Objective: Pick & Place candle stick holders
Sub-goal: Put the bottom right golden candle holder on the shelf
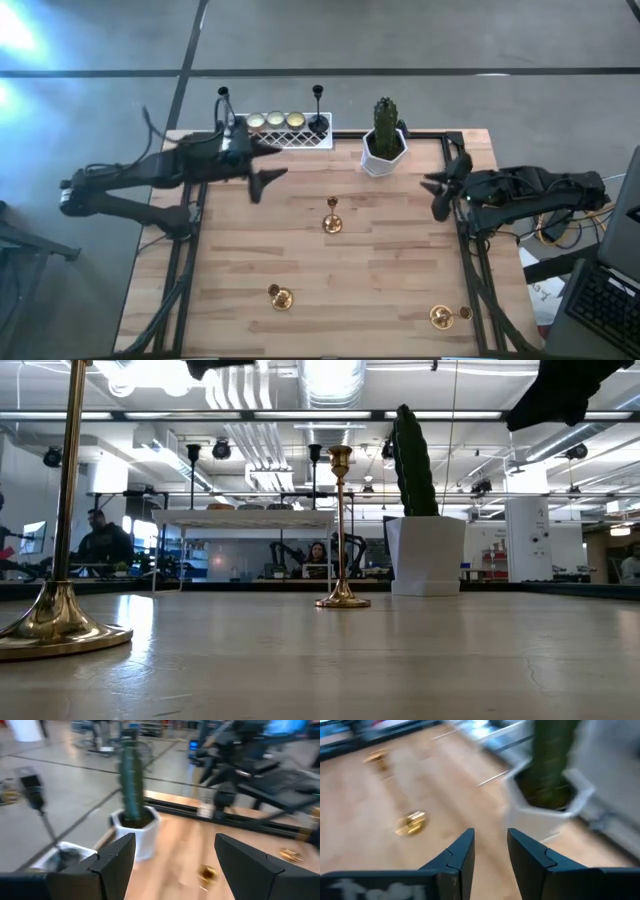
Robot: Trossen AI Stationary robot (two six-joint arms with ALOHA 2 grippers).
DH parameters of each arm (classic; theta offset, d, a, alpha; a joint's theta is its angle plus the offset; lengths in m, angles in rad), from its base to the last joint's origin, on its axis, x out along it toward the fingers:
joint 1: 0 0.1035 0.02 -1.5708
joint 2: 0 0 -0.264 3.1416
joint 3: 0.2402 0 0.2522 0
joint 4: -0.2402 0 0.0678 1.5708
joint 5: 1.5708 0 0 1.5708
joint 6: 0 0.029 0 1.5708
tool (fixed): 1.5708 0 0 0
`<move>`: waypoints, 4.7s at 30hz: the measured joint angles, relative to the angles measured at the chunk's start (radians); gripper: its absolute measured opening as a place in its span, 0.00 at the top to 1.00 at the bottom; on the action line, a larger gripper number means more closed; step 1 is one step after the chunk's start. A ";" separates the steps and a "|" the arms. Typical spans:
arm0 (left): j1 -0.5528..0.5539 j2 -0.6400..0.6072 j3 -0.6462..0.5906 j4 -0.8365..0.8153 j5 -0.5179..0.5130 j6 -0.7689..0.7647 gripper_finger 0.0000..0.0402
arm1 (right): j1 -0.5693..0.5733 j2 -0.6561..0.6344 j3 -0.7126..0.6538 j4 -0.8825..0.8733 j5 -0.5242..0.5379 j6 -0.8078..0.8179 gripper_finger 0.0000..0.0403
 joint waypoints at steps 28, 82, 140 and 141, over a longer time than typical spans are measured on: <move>-0.223 -0.043 0.000 -0.150 0.009 -0.010 0.32 | 0.670 0.356 0.041 -0.057 -0.091 0.448 0.98; -0.222 0.018 0.000 -0.110 0.046 0.212 0.32 | 0.990 0.916 0.712 -0.511 -0.536 1.621 0.65; -0.222 0.018 0.000 -0.127 0.081 0.198 0.32 | 0.991 0.910 0.631 -0.523 -0.616 1.604 0.70; -0.222 0.018 0.000 -0.127 0.081 0.196 0.31 | 0.991 0.910 0.631 -0.515 -0.616 1.598 0.72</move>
